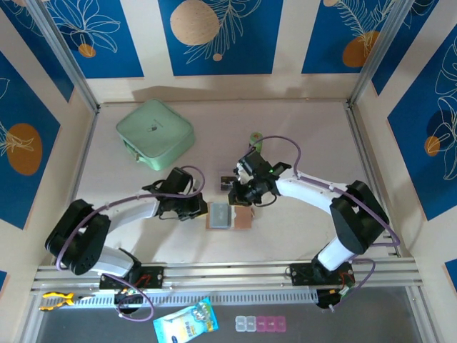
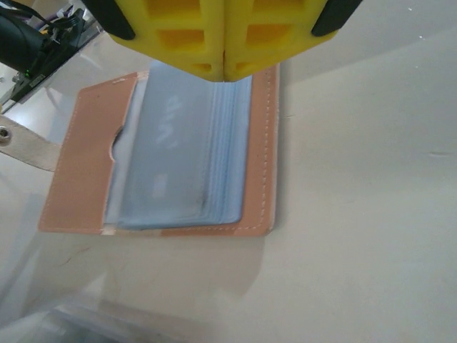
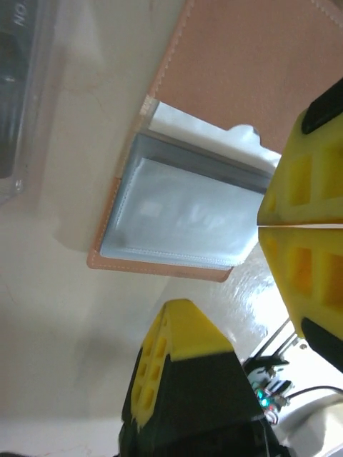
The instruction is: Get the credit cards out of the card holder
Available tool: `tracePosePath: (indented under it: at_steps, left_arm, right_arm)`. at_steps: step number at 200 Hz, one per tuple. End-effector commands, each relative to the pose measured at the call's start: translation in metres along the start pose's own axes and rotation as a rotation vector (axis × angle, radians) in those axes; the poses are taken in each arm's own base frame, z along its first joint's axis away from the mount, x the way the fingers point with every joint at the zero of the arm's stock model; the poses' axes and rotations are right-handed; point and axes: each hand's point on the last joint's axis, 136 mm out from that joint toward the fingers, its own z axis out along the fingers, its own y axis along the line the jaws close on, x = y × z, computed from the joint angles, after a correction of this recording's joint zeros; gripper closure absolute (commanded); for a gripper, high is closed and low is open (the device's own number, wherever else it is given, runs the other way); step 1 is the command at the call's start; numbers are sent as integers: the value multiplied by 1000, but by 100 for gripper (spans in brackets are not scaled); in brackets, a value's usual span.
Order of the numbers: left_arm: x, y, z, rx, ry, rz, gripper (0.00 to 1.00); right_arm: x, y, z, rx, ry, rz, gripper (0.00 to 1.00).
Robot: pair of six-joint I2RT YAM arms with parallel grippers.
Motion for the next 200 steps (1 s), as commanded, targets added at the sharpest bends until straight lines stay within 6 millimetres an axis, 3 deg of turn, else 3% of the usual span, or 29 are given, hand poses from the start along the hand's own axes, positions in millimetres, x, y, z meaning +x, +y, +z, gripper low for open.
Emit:
tracePosePath:
  at_steps: [1,75,157,200]
  left_arm:
    - [4,8,9,-24,0,-7,95]
    - [11,19,21,-54,16,-15,96]
    - [15,30,22,-98,30,-27,96]
    - [15,30,21,-99,28,-26,96]
  right_arm:
    - [8,9,4,-55,27,41,83]
    - [13,12,25,-108,64,71,65]
    - [19,12,47,-124,121,77,62]
    - [25,-2,53,-68,139,98,63]
